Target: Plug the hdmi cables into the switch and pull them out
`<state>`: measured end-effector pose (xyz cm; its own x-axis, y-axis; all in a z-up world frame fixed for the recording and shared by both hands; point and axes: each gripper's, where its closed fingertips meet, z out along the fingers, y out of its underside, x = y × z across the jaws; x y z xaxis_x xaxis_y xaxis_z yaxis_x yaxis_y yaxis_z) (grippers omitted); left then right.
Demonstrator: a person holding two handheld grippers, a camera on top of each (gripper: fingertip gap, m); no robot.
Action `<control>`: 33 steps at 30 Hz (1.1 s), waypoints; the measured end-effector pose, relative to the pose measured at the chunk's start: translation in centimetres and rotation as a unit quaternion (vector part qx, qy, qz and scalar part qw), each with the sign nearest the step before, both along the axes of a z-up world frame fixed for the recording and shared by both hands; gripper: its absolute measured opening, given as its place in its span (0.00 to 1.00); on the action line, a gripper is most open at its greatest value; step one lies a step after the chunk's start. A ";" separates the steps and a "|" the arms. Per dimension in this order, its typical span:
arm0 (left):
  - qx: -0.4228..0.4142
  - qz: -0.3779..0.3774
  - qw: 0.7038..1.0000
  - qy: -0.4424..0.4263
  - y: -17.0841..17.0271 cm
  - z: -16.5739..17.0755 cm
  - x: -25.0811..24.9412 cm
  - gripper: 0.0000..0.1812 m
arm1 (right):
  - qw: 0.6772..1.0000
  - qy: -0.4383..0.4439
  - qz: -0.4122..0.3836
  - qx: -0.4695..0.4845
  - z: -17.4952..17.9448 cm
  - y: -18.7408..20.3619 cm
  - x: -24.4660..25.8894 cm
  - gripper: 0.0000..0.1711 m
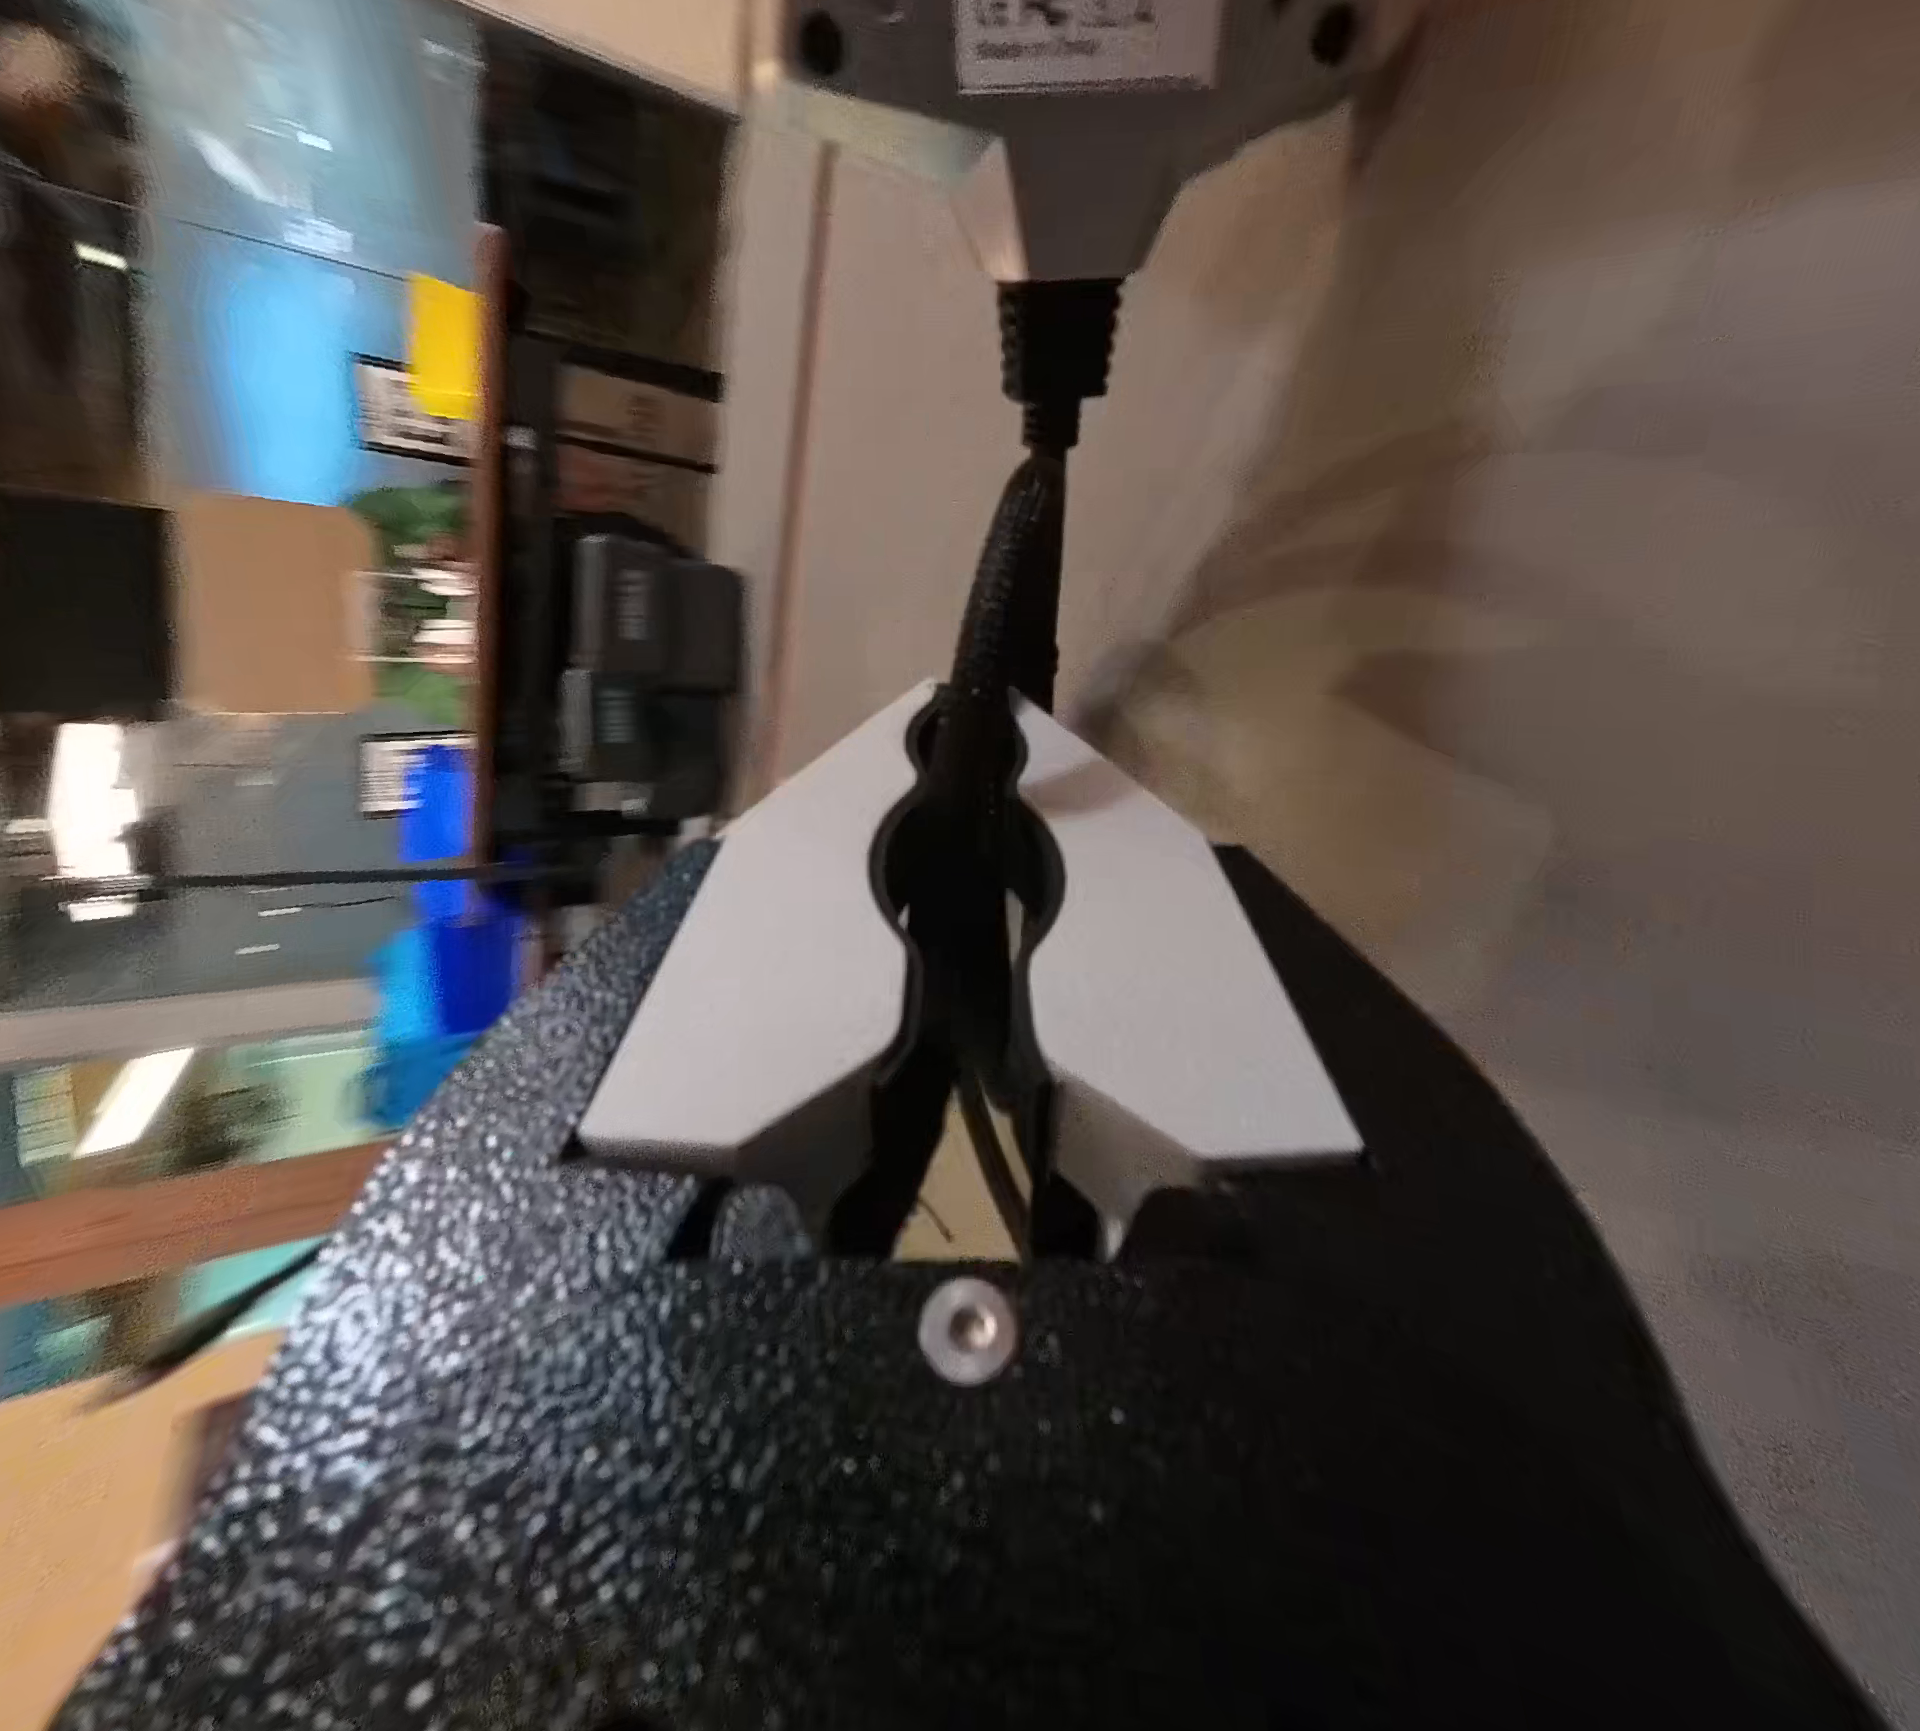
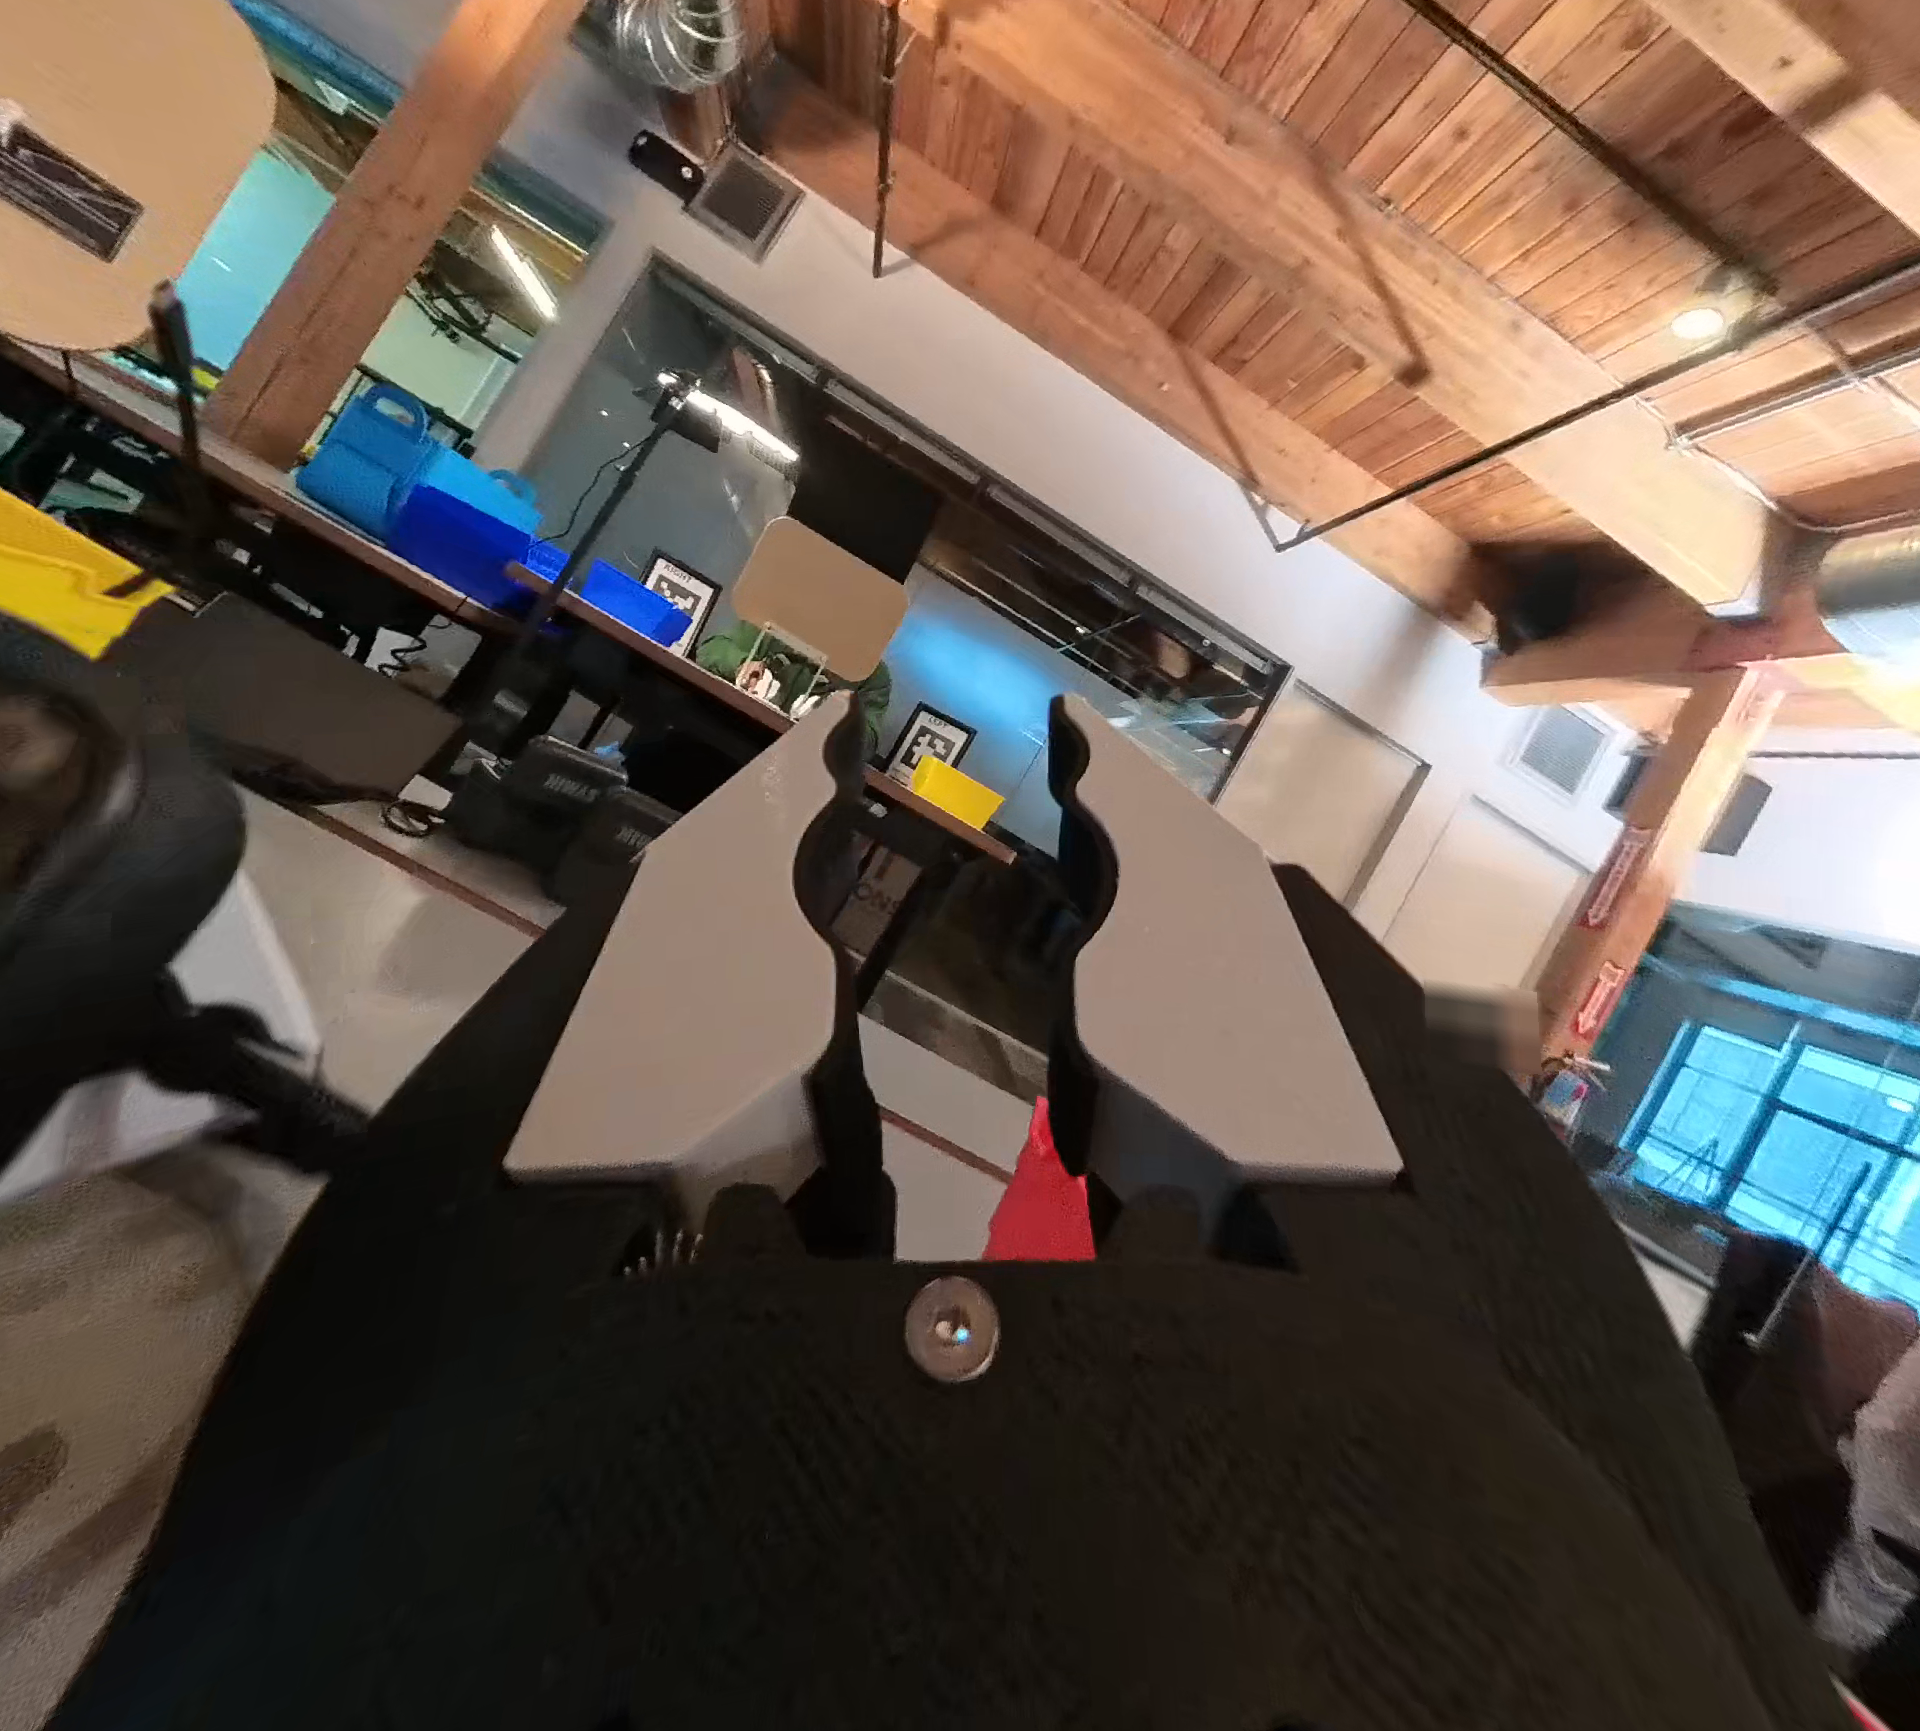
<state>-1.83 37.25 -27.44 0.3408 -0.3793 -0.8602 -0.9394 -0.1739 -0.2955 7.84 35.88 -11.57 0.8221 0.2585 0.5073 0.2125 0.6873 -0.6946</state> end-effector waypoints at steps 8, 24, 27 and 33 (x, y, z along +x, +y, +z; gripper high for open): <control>-0.191 -0.113 0.911 -0.348 -5.2 4.8 6.0 0.34 | 0.997 0.061 0.001 -0.047 -0.5 1.3 2.3 0.19; 0.118 0.286 0.762 -0.568 -14.3 17.8 -31.5 0.41 | 0.997 0.043 0.010 -0.069 -1.5 1.5 1.1 0.17; 0.113 0.345 0.703 -0.612 -15.4 14.4 -36.4 0.48 | 0.997 0.038 0.011 -0.073 -1.8 1.5 0.9 0.17; 0.070 0.410 0.648 -0.638 -15.0 8.3 -40.1 0.45 | 0.997 0.021 0.011 -0.076 -2.3 1.6 0.4 0.16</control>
<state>-41.92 22.23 -19.13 0.8460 0.4312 0.3136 0.4768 -0.3487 -0.8069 8.21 37.49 -13.83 0.8354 0.3480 0.4254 0.1669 0.5768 -0.7996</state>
